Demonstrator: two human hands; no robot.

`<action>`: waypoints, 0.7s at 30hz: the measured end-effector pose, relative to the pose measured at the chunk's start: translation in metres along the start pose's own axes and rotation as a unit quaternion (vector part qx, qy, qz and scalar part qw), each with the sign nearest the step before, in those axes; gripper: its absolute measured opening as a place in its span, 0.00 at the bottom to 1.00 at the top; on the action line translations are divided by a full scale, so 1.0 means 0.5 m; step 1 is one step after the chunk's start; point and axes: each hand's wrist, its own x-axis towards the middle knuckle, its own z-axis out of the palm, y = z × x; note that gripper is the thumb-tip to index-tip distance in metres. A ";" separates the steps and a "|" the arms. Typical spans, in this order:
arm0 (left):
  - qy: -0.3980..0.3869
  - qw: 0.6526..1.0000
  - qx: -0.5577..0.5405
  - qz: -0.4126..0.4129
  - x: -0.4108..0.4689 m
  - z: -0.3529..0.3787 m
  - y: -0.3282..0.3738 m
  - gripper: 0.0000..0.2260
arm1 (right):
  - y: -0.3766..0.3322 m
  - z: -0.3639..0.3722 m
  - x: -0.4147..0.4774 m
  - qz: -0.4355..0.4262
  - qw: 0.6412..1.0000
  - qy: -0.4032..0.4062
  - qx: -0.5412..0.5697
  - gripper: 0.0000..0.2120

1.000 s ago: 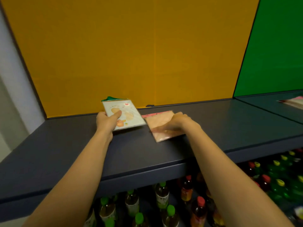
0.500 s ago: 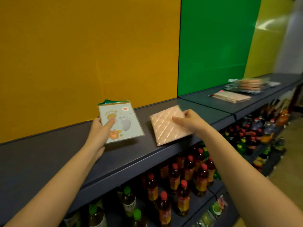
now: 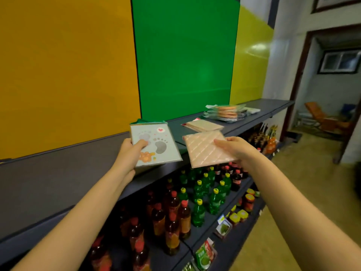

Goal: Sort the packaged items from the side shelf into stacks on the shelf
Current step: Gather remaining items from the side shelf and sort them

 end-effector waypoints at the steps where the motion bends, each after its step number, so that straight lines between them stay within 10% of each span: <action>1: 0.001 1.000 -0.003 -0.006 0.003 0.032 -0.002 0.16 | 0.004 -0.025 0.015 0.005 1.000 -0.003 0.013 0.09; 21: 0.056 0.998 0.020 -0.004 0.254 0.375 0.002 0.10 | 0.034 -0.229 0.423 -0.032 0.994 -0.098 0.035 0.05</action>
